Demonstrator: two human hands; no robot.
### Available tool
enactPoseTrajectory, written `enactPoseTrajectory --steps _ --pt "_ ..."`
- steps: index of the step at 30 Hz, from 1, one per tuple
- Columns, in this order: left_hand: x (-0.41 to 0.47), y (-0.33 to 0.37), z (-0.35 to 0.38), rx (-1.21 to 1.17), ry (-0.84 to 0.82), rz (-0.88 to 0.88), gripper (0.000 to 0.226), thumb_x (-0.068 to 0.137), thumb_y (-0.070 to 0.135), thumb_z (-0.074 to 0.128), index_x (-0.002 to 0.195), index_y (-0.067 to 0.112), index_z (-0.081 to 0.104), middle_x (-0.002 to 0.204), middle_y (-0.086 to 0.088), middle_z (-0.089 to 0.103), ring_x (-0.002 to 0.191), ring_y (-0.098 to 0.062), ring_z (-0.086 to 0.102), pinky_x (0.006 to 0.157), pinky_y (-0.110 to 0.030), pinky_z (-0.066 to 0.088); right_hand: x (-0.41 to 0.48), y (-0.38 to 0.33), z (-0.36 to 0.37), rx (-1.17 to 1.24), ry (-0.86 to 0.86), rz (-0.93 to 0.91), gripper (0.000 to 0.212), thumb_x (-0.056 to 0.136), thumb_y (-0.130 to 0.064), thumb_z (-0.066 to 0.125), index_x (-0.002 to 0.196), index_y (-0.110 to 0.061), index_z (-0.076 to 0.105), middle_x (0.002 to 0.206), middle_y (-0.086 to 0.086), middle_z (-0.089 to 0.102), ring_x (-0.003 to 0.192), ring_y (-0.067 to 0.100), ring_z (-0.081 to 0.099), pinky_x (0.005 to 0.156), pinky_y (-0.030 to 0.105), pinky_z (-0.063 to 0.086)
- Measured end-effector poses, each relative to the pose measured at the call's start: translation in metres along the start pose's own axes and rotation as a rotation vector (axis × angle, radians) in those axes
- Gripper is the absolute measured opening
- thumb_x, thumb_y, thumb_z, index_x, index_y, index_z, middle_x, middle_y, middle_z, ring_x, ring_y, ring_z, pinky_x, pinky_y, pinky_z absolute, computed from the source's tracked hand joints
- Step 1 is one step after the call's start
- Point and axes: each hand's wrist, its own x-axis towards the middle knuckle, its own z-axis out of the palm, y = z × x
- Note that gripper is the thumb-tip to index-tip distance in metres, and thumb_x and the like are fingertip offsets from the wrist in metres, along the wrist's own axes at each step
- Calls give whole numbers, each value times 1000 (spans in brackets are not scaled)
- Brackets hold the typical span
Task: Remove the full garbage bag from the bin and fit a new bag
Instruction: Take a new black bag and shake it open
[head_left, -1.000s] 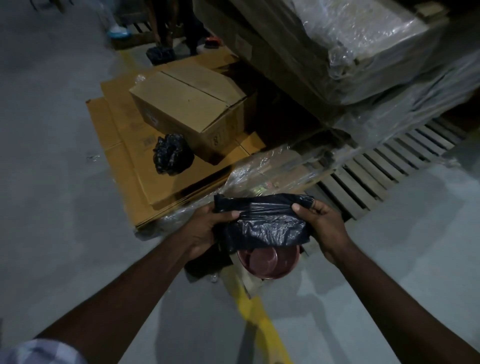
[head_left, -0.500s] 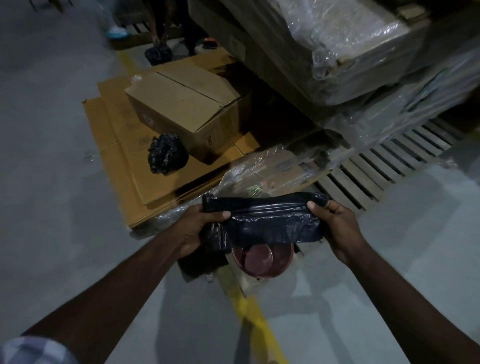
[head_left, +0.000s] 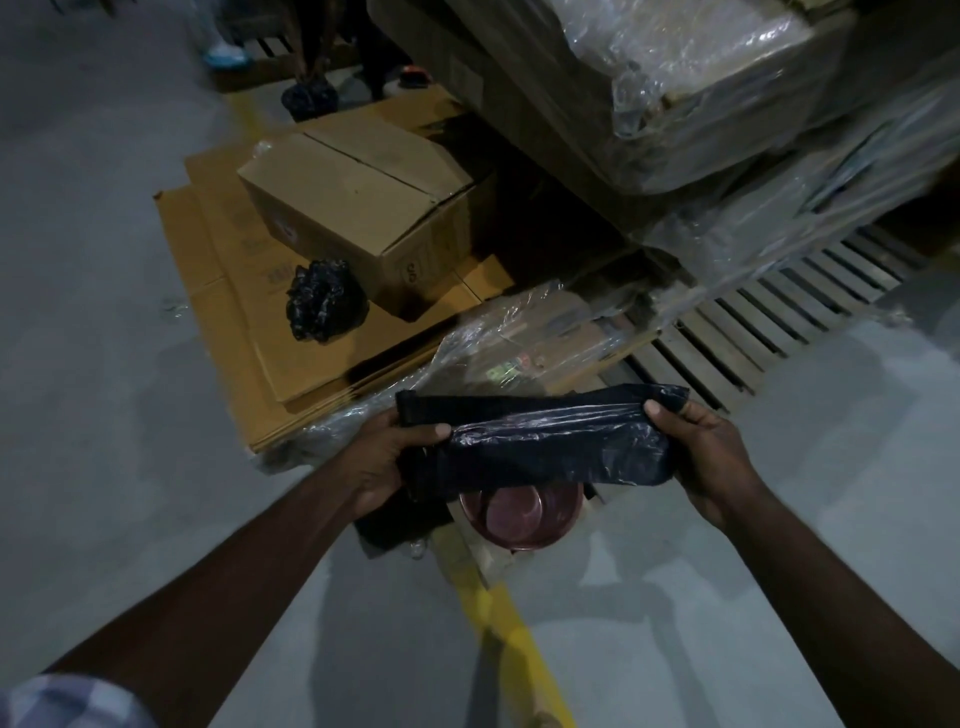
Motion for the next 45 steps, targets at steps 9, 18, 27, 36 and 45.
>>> enactPoseTrajectory --steps 9,18,27,36,45 --pt "9 -9 -2 -25 27 -35 58 81 2 81 136 11 64 129 -19 74 118 -38 73 93 -51 63 3 -1 -27 -28 84 29 26 95 -14 70 119 -8 75 120 18 76 105 33 73 91 48 58" --pt "21 -19 -5 -4 -13 -54 57 84 6 83 138 8 64 133 -21 72 120 -40 71 95 -52 61 5 -14 -50 -1 188 8 27 95 -12 69 118 2 69 127 26 69 109 36 67 100 53 55" --pt "24 -22 -10 30 12 -56 58 84 4 82 138 11 62 132 -17 73 119 -38 72 97 -55 61 3 -26 -73 11 232 -29 49 98 -12 67 139 10 54 137 31 63 118 41 63 112 61 46" --pt "27 -27 -11 70 63 -38 54 83 7 84 134 7 67 130 -20 74 120 -39 71 98 -51 60 -1 -37 -90 -24 289 -18 7 100 -12 65 105 -8 68 135 29 63 110 36 65 98 49 55" --pt "29 -22 -14 84 55 -58 51 89 6 77 138 9 62 133 -19 72 123 -40 69 107 -58 54 9 -37 -107 0 343 -52 33 100 -13 66 130 2 62 141 31 60 127 46 61 111 61 46"
